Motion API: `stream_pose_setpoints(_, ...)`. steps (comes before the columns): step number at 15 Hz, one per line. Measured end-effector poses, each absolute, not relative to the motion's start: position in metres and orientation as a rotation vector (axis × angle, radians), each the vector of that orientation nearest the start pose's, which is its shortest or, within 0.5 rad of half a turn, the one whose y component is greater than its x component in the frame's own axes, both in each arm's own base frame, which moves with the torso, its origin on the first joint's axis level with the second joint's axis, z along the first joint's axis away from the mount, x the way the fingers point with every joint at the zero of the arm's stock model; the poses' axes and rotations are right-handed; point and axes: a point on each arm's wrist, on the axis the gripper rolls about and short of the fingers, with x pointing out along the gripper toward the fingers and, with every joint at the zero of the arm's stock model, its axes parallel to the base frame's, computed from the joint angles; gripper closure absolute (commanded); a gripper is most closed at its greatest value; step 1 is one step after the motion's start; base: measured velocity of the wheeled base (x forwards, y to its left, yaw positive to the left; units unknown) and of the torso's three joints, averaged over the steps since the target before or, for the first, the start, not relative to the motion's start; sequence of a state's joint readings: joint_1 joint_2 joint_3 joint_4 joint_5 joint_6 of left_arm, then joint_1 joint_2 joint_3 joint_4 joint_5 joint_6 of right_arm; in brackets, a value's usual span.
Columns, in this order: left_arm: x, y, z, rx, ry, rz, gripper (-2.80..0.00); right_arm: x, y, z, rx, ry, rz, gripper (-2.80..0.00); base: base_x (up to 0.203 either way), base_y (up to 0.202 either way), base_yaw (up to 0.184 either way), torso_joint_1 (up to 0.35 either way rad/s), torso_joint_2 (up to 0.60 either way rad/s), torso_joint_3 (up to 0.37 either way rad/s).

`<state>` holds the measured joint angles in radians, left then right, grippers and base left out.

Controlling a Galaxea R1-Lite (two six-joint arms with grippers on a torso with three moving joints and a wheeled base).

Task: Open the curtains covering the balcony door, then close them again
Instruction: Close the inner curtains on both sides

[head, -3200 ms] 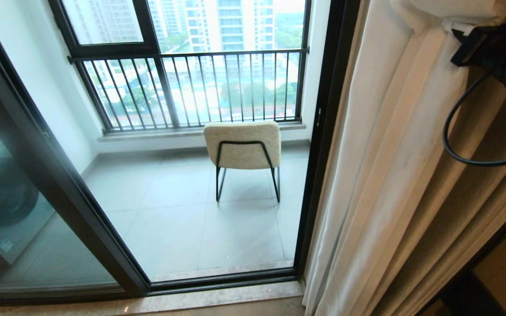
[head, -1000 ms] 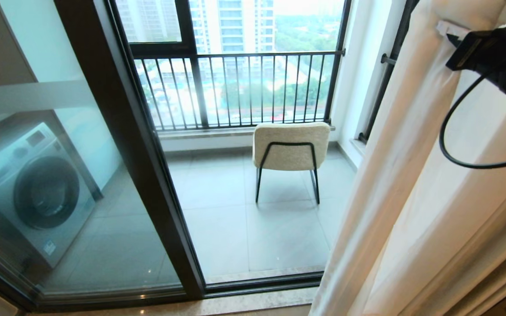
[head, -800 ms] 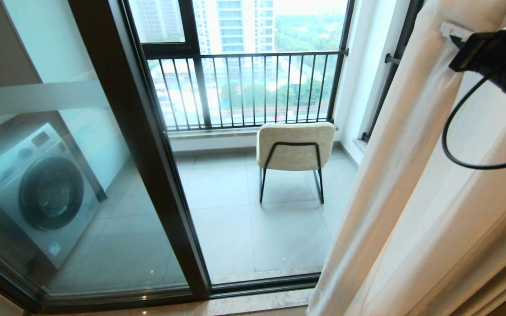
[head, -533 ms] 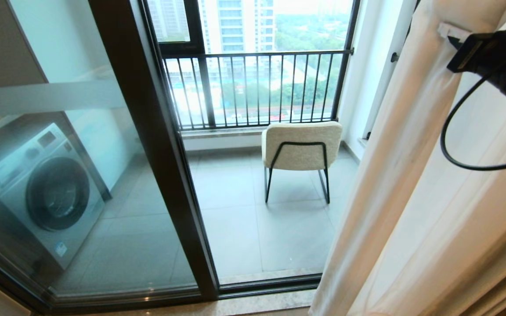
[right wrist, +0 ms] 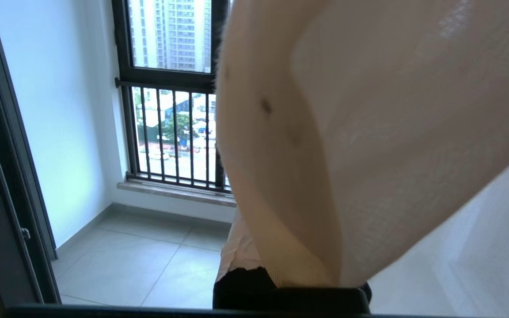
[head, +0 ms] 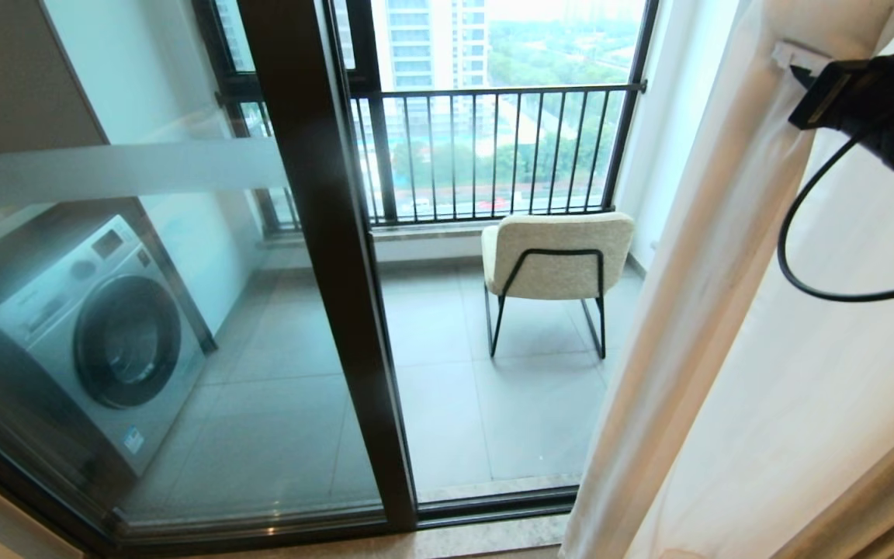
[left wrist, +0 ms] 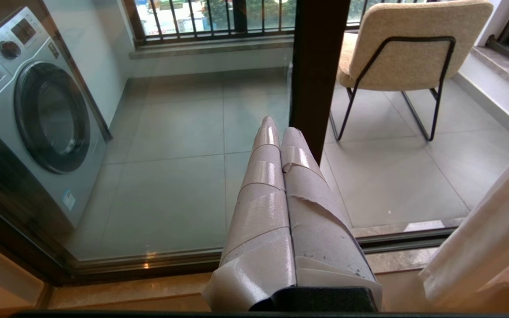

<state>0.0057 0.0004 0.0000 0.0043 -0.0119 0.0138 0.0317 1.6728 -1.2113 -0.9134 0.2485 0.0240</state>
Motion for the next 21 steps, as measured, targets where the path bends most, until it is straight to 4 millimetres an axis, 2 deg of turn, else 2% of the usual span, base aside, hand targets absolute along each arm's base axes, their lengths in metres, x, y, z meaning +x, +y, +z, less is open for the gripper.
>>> stream_pose_setpoints(21, -0.0228, -0.0004, 0.0751, 0.014, 0.005, -0.006, 0.0, 0.3143, 0.016, 0.3316, -0.027, -0.446, 0.281, 0.0, 0.0, 0.185, 0.001, 0.002, 0.0, 0.002)
